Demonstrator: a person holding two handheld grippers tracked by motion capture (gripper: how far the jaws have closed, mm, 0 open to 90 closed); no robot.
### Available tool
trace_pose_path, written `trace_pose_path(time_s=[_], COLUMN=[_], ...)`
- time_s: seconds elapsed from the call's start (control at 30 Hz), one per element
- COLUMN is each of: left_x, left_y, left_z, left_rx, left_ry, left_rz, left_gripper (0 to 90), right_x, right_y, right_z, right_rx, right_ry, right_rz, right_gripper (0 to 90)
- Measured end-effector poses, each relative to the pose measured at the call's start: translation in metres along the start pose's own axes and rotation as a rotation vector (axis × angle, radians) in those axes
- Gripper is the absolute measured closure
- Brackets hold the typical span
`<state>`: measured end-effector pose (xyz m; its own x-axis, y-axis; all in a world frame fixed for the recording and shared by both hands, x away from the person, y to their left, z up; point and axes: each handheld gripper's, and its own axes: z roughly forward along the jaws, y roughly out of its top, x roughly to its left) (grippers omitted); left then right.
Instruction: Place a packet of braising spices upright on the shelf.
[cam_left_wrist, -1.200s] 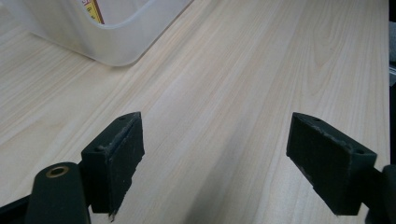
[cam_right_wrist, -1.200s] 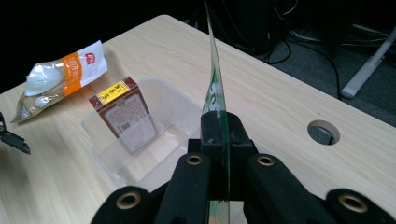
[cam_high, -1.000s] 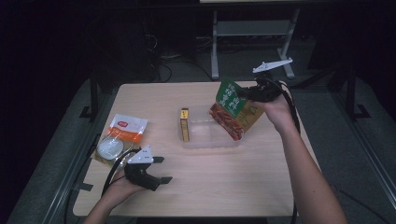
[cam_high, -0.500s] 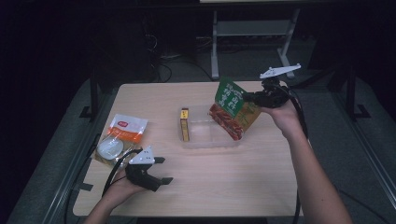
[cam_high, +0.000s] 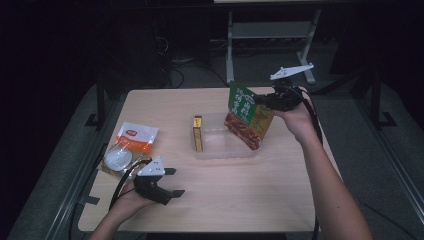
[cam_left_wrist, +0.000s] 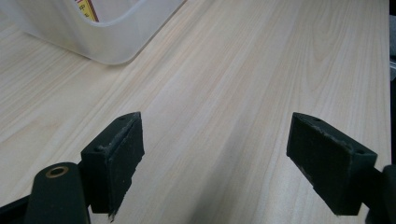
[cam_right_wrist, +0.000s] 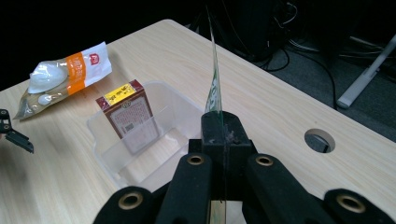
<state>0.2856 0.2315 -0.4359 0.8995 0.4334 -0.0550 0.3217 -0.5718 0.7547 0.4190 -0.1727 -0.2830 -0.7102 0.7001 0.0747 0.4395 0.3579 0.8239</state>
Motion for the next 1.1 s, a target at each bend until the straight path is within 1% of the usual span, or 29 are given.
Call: trace_pose_path(time_s=[0.1,0.17,0.2,0.23,0.27,0.3,0.33,0.37,0.4,0.5,0.57,0.73,0.87,0.9,0.97,1.0,1.07,1.1], left_x=[0.000,0.000,0.000,0.000,0.000,0.000,0.000,0.000,-0.001,-0.001,-0.001,-0.001,0.000,0.000,0.001,0.002,0.003,0.003], left_y=[0.000,0.000,0.000,0.000,0.000,0.000,0.000,0.000,0.000,0.000,-0.001,-0.001,-0.002,-0.002,-0.003,-0.003,-0.003,-0.003], left_z=[0.000,0.000,0.001,0.001,0.001,0.001,0.001,0.001,0.002,0.003,0.004,0.005,0.005,0.005,0.004,0.003,0.002,0.002], left_rx=[0.001,0.002,0.002,0.003,0.005,0.008,0.008,0.008,0.004,0.002,0.006,0.007,0.012,0.012,0.014,0.008,0.006,0.006], left_ry=[-0.002,-0.002,-0.002,-0.003,-0.003,-0.004,-0.003,-0.003,-0.005,-0.010,-0.014,-0.020,-0.029,-0.029,-0.025,-0.026,-0.022,-0.022], left_rz=[0.000,0.002,0.001,0.001,-0.003,-0.002,-0.001,-0.001,-0.006,-0.016,-0.013,-0.032,-0.045,-0.045,-0.048,-0.056,-0.061,-0.061], left_gripper=[18.3,18.2,18.2,18.2,18.2,18.1,18.1,18.0,17.9,17.6,17.6,16.5,16.5,16.5,16.5,16.5,16.5,16.5], right_x=[0.000,-0.001,-0.003,-0.004,-0.006,-0.006,-0.007,-0.007,-0.007,-0.005,-0.004,-0.003,-0.002,-0.002,-0.001,0.000,0.001,0.001], right_y=[0.002,0.002,0.000,-0.001,-0.002,-0.003,-0.005,-0.005,-0.008,-0.014,-0.020,-0.037,-0.050,-0.050,-0.057,-0.064,-0.072,-0.072], right_z=[0.004,0.004,0.004,0.002,0.001,-0.001,-0.003,-0.003,-0.006,-0.012,-0.016,-0.026,-0.033,-0.033,-0.036,-0.039,-0.041,-0.041], right_rx=[-0.008,-0.009,-0.011,-0.018,-0.029,-0.033,-0.037,-0.037,-0.031,-0.025,-0.022,-0.035,-0.043,-0.043,-0.046,-0.047,-0.049,-0.049], right_ry=[0.013,0.013,0.018,0.033,0.048,0.053,0.046,0.046,0.041,0.024,0.001,-0.012,-0.035,-0.035,-0.039,-0.045,-0.045,-0.045], right_rz=[0.009,0.009,0.015,0.036,0.046,0.049,0.042,0.042,0.039,0.015,0.000,0.000,0.001,0.001,0.006,0.007,0.015,0.015], right_gripper=[89.9,89.8,87.2,83.9,81.2,77.8,72.8,72.8,65.4,50.7,45.2,38.5,35.7,35.7,34.2,33.4,32.5,32.5])
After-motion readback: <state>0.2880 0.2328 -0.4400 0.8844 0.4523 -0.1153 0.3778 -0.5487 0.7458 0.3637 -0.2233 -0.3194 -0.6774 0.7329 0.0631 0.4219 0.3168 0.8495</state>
